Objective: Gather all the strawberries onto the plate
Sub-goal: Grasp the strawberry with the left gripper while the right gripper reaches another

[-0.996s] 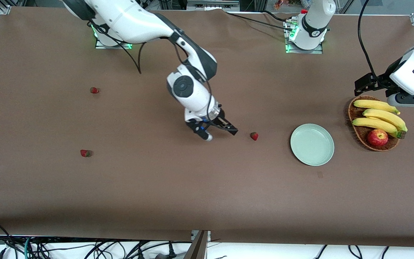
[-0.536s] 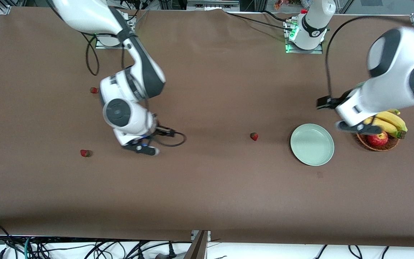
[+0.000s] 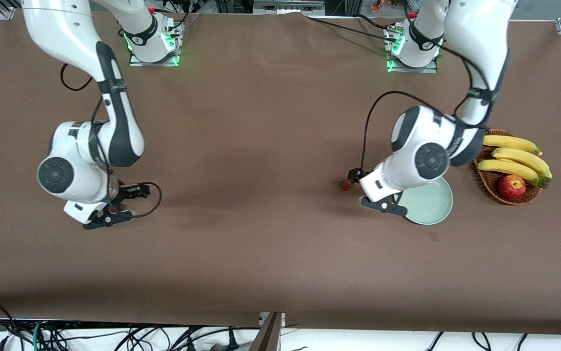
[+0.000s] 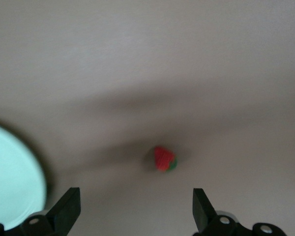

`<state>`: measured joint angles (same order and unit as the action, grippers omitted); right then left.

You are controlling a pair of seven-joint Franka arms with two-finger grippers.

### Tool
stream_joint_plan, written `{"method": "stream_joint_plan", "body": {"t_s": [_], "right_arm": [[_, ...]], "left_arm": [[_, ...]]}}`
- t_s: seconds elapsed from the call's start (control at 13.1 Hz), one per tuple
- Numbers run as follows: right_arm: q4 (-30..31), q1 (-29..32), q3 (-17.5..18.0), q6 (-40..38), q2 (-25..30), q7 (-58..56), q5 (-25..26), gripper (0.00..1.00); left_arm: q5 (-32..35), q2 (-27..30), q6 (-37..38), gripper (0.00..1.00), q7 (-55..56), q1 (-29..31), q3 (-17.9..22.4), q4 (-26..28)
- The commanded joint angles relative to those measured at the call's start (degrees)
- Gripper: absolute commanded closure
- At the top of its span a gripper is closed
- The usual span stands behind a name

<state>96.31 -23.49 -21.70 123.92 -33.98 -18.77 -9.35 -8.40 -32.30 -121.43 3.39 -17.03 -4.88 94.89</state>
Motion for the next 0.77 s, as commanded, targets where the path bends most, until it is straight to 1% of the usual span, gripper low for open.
{"method": "stream_joint_plan", "body": {"t_s": [0.0,0.08,0.23,0.38,0.54,0.61,0.69], "right_arm": [[4.22,4.05,0.69,8.50,-0.82,-10.82,-0.40,0.01],[5.36,4.85,0.78,10.80,-1.43,-13.81,-0.93,0.01],[6.25,5.73,0.87,12.22,-1.96,-17.51,-2.95,0.02],[6.34,6.17,0.87,12.49,-2.75,-20.07,-4.62,0.08],[6.52,6.70,0.87,12.84,-3.89,-22.35,-7.33,0.15],[6.60,6.79,0.87,12.84,-4.16,-23.49,-8.83,0.20],[6.61,6.79,0.87,12.84,-4.43,-24.20,-9.54,0.26]], "left_arm": [[-0.74,-2.06,-3.63,0.00,0.91,-3.08,0.66,0.55],[-0.66,-2.06,-5.99,0.00,1.09,-3.62,0.75,2.56],[-0.66,-1.89,-13.97,0.00,1.01,-3.71,0.66,8.27],[-0.66,-1.98,-20.58,0.00,0.92,-5.19,0.75,12.06],[-0.66,-1.98,-21.22,0.00,0.83,-5.20,0.66,13.04],[-0.66,-2.06,-21.22,0.12,0.75,-5.12,0.66,13.39],[-0.66,-2.06,-21.22,0.39,0.83,-5.29,0.66,13.48]]}}
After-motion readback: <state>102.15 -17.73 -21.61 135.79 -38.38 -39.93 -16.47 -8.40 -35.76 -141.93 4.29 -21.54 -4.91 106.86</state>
